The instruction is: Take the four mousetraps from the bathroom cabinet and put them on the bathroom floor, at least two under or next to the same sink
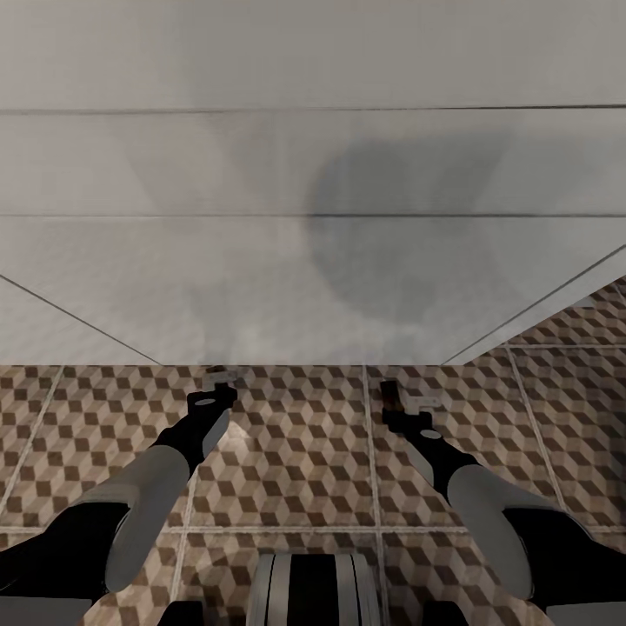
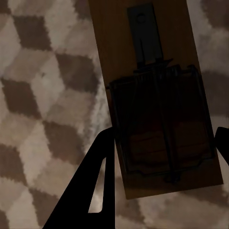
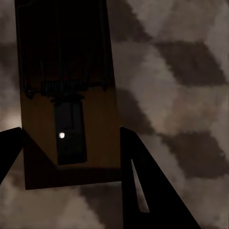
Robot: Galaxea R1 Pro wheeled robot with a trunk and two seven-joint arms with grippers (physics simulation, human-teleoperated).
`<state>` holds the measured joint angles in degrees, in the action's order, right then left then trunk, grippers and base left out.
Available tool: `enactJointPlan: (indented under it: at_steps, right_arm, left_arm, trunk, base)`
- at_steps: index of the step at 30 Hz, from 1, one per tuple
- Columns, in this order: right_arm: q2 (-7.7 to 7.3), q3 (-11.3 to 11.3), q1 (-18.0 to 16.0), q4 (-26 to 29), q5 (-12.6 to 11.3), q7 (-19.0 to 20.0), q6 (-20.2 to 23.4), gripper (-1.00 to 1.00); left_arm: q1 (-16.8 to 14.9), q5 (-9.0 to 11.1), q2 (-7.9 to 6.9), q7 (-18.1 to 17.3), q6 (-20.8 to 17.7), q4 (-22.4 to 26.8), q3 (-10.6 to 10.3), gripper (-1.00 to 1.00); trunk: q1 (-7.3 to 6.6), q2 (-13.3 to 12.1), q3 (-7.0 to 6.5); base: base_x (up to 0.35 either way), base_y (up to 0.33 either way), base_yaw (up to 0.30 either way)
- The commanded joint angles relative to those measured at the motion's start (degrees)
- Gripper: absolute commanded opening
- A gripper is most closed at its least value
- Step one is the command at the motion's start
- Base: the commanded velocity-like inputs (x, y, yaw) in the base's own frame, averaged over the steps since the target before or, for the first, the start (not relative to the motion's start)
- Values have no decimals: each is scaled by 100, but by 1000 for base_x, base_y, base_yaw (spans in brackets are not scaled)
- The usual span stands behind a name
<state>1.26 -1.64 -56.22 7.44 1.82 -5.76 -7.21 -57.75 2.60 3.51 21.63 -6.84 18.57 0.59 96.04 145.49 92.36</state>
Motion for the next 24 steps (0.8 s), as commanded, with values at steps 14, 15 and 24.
enactJointPlan:
  at_steps: [14, 15, 24]
  right_arm:
    - [25, -12, -3, -9, -5, -41, -26, -100]
    - [28, -12, -3, -11, -7, -58, -26, -100]
    - [42, -12, -3, -15, -20, -89, -26, -100]
  left_arm:
    - [1, 22, 1, -7, -28, 10, 2, -100]
    - [1, 22, 1, -8, -28, 10, 2, -100]
    - [1, 22, 1, -6, -27, 14, 2, -100]
  trunk:
    - [-1, 1, 3]
    - [-1, 1, 3]
    - [-1, 1, 3]
  base:
    - [0, 9, 0]
    - [0, 81, 0]
    - [0, 32, 0]
